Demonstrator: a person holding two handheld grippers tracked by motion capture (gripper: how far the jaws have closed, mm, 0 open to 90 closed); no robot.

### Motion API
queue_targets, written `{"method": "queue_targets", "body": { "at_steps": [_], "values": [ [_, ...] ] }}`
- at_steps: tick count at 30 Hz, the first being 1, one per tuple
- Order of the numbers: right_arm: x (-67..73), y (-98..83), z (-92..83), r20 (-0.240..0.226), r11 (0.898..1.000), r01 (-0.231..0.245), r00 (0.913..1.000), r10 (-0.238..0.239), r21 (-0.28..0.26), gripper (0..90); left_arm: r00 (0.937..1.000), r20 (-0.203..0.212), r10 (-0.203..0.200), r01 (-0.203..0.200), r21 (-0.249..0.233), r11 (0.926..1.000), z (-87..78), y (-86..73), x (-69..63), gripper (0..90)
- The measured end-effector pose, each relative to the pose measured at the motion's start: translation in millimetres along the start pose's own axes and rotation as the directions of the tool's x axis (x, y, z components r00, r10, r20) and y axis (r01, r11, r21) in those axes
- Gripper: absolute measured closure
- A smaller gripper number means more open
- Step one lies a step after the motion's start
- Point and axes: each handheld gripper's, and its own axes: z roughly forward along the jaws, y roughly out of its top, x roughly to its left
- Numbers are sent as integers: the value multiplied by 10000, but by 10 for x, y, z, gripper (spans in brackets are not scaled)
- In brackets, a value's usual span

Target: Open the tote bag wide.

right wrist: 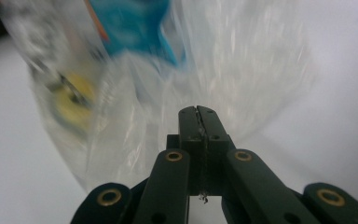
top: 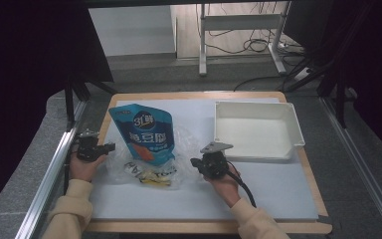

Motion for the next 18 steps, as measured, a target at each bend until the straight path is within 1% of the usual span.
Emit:
{"method": "queue_targets", "body": {
  "at_steps": [1, 3, 5, 6, 8, 9, 11, 13, 14, 15, 17, 18],
  "values": [
    [0, 0, 0, 0, 10000, 0, 10000, 0, 0, 891, 10000, -2, 2, -2, 3, 10000, 1, 1, -1, 851],
    [17, 115, -107, -114, 9990, 85, 9999, -90, -432, 891, 10000, 17, 19, -19, 26, 10000, 4, 3, -4, 850],
    [46, 251, -201, -443, 9964, 23, 9990, -61, -847, 890, 10000, 16, 33, -33, 25, 10000, 4, 6, -9, 850],
    [71, 309, -228, -563, 9953, 47, 9984, -102, -970, 891, 10000, 19, 25, -25, 19, 10000, 2, 7, -10, 850],
    [129, 396, -243, -662, 9939, 266, 9972, -339, -1073, 891, 10000, 5, 10, -10, -6, 10000, 1, 7, -10, 850],
    [169, 445, -226, -785, 9937, 363, 9959, -447, -1058, 891, 10000, 7, 11, -11, -5, 10000, 2, 8, -10, 850],
    [230, 489, -152, -1012, 9948, 530, 9929, -618, -870, 891, 10000, 9, 33, -33, 9, 10000, 4, 8, -9, 850],
    [270, 490, -47, -1106, 9962, 645, 9914, -707, -592, 891, 10000, 21, 29, -29, 5, 10000, 6, 8, -10, 850],
    [272, 460, 95, -1174, 9979, 609, 9911, -630, -216, 891, 10000, 21, 33, -33, 8, 10000, 6, 8, -9, 850],
    [272, 460, 95, -1174, 9979, 609, 9911, -630, -216, 891, 10000, 23, 33, -33, 8, 10000, 6, 8, -9, 850],
    [233, 383, 255, -1271, 9988, 453, 9910, -423, 207, 891, 10000, 41, 42, -42, 22, 10000, 4, 8, -10, 850],
    [222, 285, 355, -1305, 9969, 476, 9907, -391, 627, 891, 10000, 50, 38, -38, 15, 10000, 3, 8, -9, 850]
  ]
}}
